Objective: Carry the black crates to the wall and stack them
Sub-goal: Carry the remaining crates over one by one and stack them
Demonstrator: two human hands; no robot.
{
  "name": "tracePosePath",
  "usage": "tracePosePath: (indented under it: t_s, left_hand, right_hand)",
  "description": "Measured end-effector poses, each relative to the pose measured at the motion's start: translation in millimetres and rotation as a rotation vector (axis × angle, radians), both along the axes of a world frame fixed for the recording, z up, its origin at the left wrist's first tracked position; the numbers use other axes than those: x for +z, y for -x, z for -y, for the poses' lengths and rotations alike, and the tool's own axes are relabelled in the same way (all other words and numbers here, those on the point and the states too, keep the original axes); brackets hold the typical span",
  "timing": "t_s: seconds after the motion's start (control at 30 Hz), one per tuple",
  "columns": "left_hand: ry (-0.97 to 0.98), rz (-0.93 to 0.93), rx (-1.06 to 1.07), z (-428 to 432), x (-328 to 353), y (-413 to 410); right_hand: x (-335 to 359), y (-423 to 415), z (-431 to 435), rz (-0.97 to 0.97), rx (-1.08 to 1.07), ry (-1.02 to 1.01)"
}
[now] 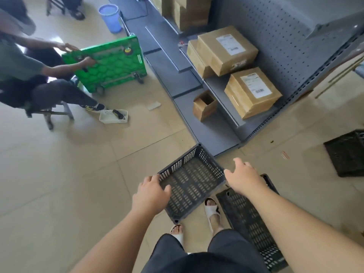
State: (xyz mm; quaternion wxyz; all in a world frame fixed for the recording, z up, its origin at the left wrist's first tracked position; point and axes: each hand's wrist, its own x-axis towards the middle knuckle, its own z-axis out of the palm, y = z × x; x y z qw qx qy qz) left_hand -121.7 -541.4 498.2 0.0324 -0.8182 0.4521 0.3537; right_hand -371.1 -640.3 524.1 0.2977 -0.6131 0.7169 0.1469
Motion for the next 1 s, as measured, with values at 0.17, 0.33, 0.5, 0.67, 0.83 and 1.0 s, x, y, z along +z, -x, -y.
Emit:
tracePosePath:
  t_s: [0.17, 0.33, 0.5, 0.67, 0.83, 1.0]
  left_hand:
    - [-0.059, 0.033, 0.191, 23, -21, 6]
    - [-0.115, -0.051, 0.311, 33, -60, 29]
    - [-0.169, -0.094, 0.395, 35, -116, 43]
    - [-0.23, -0.137, 0.509, 25, -191, 47]
    - [-0.294, -0.156, 0.581, 12, -267, 49]
    - [-0.305, -0.17, 0.681, 8, -356, 43]
  right_hand:
    - [-40, -6, 69, 0.063, 0.086, -0.074]
    - [-85, 3, 116, 0.049, 0.167, -0.14]
    - [-144, 9, 150, -0.002, 0.21, -0.173]
    - [-222, 9, 160, -0.039, 0.229, -0.218]
    - [-306, 10, 166, -0.061, 0.209, -0.243]
    - [-403, 9, 174, -0.063, 0.18, -0.244]
